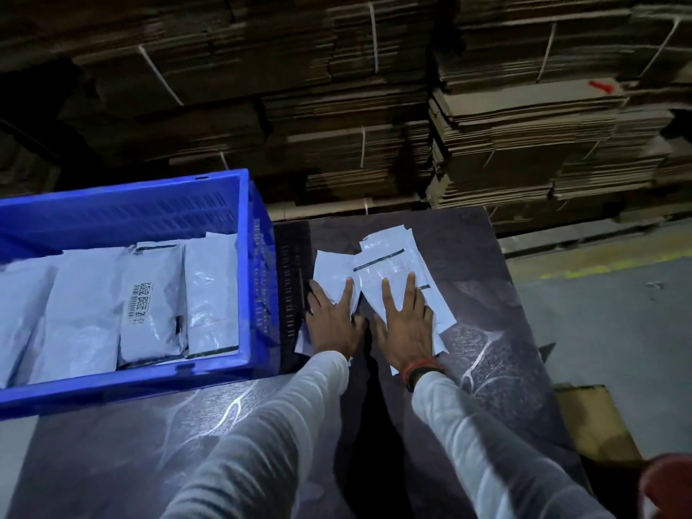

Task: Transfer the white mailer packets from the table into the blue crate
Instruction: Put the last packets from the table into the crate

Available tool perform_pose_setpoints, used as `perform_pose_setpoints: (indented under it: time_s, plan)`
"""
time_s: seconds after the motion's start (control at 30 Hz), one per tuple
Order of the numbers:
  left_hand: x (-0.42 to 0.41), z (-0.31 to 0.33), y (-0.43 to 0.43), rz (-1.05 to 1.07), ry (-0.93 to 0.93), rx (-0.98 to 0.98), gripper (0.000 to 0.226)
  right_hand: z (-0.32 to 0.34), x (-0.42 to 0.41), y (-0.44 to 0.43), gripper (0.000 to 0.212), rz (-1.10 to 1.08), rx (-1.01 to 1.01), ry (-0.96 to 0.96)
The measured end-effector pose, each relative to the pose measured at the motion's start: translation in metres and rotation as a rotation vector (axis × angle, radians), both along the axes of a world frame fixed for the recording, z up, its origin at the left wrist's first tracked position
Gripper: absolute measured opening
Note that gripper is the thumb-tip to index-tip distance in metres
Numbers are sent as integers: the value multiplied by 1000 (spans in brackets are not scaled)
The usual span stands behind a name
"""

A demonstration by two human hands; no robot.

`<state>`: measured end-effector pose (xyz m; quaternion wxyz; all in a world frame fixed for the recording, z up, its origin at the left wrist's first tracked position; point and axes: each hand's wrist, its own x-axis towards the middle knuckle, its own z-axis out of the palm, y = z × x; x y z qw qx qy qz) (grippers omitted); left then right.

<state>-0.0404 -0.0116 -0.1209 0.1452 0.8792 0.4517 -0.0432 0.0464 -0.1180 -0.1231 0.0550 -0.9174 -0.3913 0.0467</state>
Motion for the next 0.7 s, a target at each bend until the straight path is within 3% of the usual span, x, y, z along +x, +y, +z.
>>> perform_pose_setpoints:
  time_s: [0.37, 0.5, 0.7]
  plan:
    - [-14, 40, 4, -48, -213, 56, 67, 45, -6, 7, 67, -69, 109, -51]
    - [-5, 99, 14, -51, -397, 77, 67, 90, -8, 30, 67, -127, 191, -74]
    - [-19, 212, 59, -14, -626, 220, 63, 185, -28, 101, 67, -114, 466, -148]
